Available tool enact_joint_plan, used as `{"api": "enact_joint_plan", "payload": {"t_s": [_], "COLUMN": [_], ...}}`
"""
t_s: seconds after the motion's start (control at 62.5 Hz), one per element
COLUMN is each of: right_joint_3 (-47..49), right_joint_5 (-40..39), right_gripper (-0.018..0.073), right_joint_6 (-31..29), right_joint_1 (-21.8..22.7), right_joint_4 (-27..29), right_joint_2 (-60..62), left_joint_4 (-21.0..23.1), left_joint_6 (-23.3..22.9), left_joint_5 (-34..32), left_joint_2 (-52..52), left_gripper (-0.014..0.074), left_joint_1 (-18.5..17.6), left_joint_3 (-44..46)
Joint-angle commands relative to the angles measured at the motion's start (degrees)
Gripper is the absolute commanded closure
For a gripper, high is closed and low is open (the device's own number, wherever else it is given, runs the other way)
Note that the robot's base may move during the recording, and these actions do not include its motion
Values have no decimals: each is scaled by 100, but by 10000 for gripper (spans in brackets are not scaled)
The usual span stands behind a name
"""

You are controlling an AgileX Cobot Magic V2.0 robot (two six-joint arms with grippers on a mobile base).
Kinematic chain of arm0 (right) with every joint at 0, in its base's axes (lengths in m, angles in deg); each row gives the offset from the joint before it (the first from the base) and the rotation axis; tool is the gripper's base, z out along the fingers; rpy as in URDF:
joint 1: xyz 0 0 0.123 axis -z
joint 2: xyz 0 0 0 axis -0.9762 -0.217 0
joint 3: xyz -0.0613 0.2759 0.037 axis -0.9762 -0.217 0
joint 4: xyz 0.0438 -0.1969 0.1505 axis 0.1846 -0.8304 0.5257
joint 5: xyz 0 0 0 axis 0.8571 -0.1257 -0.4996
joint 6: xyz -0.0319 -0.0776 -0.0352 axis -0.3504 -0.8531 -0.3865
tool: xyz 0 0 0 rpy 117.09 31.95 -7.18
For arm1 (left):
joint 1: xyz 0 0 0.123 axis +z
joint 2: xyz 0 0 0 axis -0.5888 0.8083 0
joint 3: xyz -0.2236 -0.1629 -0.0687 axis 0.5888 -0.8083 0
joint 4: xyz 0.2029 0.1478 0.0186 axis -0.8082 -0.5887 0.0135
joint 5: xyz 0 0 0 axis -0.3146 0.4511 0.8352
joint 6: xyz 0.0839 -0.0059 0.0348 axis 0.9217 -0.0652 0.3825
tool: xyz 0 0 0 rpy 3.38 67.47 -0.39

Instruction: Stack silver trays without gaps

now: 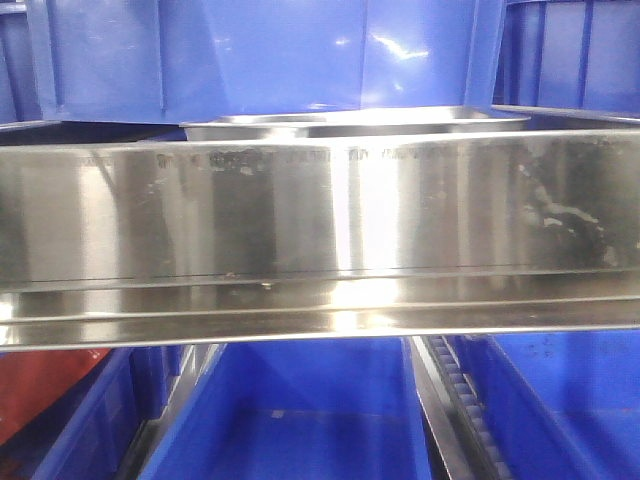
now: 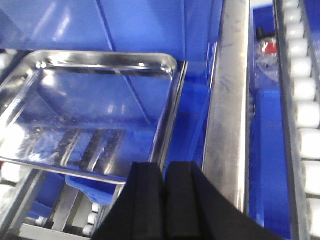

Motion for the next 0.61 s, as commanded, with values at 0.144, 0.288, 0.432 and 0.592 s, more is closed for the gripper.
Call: {"api": "enact_joint_plan", "payload": {"t_s": [0.144,0.288,0.432,0.592], "right_joint_3": [66,90,294,583], "right_joint_5": [-352,-735,-435,-115], "right_gripper": [620,620,620,620], "right_joint_6": [202,293,293,293], "right_joint_1": [-175,-357,-357,-357], "right_joint_4": [-147,-348,-348,-249], "right_joint_2": [-270,-394,-743,-1200], "left_joint_4": [-974,-974,-982,-964], "left_joint_6": [-865,-865,-865,-865], "left_joint_5": [-596,-992,-1131,-1121], "left_joint_2": [378,427,456,659], "left_gripper": [614,614,612,554], "left_joint_1": [-502,-502,-502,-521], "left_joint_3": [76,76,76,76]}}
